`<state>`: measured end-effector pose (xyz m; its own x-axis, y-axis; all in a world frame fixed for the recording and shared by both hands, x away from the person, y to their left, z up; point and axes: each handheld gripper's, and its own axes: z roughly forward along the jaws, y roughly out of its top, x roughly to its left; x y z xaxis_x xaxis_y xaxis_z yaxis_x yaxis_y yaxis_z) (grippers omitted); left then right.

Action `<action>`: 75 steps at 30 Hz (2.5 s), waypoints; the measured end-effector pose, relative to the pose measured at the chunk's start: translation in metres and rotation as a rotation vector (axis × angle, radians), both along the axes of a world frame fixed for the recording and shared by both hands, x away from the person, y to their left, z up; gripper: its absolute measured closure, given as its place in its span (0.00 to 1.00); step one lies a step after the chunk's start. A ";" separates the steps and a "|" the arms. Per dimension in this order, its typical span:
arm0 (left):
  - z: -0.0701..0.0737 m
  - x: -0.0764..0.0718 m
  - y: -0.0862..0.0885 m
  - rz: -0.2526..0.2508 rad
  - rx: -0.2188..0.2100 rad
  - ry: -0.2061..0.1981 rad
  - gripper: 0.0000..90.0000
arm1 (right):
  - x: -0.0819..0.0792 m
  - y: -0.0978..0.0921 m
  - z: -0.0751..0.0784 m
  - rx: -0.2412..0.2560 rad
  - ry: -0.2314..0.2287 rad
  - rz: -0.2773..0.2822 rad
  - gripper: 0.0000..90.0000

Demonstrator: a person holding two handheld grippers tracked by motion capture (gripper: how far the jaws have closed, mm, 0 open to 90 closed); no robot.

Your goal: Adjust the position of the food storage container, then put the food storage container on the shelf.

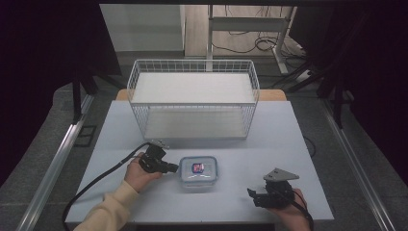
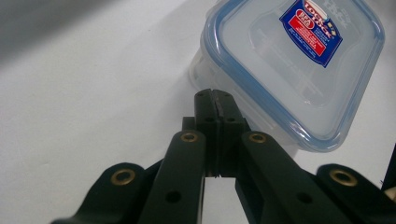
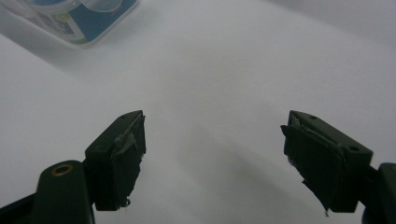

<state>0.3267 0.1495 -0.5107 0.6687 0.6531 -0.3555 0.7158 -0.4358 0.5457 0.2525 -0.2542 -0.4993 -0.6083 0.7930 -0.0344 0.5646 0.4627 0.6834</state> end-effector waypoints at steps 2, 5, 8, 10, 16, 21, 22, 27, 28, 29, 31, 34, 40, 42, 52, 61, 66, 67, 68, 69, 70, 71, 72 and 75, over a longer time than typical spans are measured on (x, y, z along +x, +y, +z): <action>0.002 0.000 0.002 0.001 0.003 -0.008 1.00 | 0.000 0.000 0.000 0.001 0.002 -0.002 0.23; 0.011 -0.002 0.007 0.024 0.015 -0.044 1.00 | 0.000 -0.001 0.001 0.004 -0.001 -0.005 0.23; 0.026 -0.010 0.015 0.053 0.010 -0.100 0.98 | 0.000 -0.002 0.001 0.006 -0.005 -0.007 0.23; 0.035 -0.018 0.020 0.066 -0.007 -0.136 0.96 | 0.000 -0.002 0.002 0.007 -0.006 -0.007 0.23; 0.043 -0.046 0.026 0.107 -0.052 -0.170 0.75 | -0.002 -0.001 0.003 0.008 -0.012 0.000 0.23; 0.037 -0.064 0.021 0.127 0.019 -0.175 0.37 | -0.003 0.001 0.004 0.017 -0.010 0.008 0.23; 0.037 -0.065 0.021 0.136 0.016 -0.166 0.32 | -0.003 0.001 0.004 0.016 -0.009 0.009 0.23; 0.031 -0.070 0.028 0.200 -0.040 -0.117 0.22 | -0.002 0.001 0.003 0.018 -0.009 0.009 0.23; 0.030 -0.072 0.028 0.200 -0.027 -0.128 0.21 | -0.003 0.001 0.003 0.019 -0.010 0.010 0.23; 0.029 -0.074 0.027 0.196 -0.024 -0.140 0.21 | -0.003 0.001 0.003 0.021 -0.012 0.012 0.23; 0.028 -0.076 0.026 0.180 -0.037 -0.154 0.21 | -0.002 0.002 0.002 0.022 -0.009 0.017 0.23; 0.026 -0.076 0.025 0.186 -0.032 -0.162 0.20 | -0.002 0.002 0.002 0.020 -0.005 0.020 0.23; 0.024 -0.076 0.029 0.198 -0.034 -0.158 0.20 | -0.002 0.002 0.002 0.022 -0.007 0.019 0.23; 0.025 -0.077 0.030 0.199 -0.035 -0.168 0.20 | -0.001 0.002 0.003 0.028 -0.006 0.017 0.23; 0.025 -0.074 0.033 0.227 -0.072 -0.185 0.20 | 0.003 0.005 0.008 0.079 0.002 0.012 0.23; 0.024 -0.063 0.034 0.237 -0.134 -0.154 0.23 | 0.009 0.025 0.020 0.147 0.030 0.056 0.21; 0.023 -0.056 0.031 0.250 -0.154 -0.139 0.24 | 0.017 0.032 0.021 0.202 0.079 0.042 0.21; 0.023 -0.055 0.029 0.252 -0.157 -0.131 0.24 | 0.020 0.033 0.021 0.213 0.089 0.041 0.21; 0.023 -0.054 0.028 0.251 -0.162 -0.122 0.24 | 0.023 0.035 0.020 0.220 0.098 0.041 0.21; 0.022 -0.053 0.026 0.247 -0.166 -0.112 0.24 | 0.026 0.037 0.020 0.223 0.106 0.040 0.21; 0.022 -0.051 0.025 0.241 -0.170 -0.103 0.23 | 0.028 0.039 0.020 0.224 0.118 0.040 0.21; 0.022 -0.049 0.024 0.240 -0.173 -0.092 0.23 | 0.031 0.041 0.019 0.231 0.126 0.041 0.21; 0.022 -0.047 0.023 0.244 -0.171 -0.093 0.23 | 0.033 0.043 0.019 0.238 0.136 0.047 0.21; 0.021 -0.041 0.022 0.247 -0.186 -0.069 0.23 | 0.041 0.052 0.018 0.249 0.161 0.061 0.20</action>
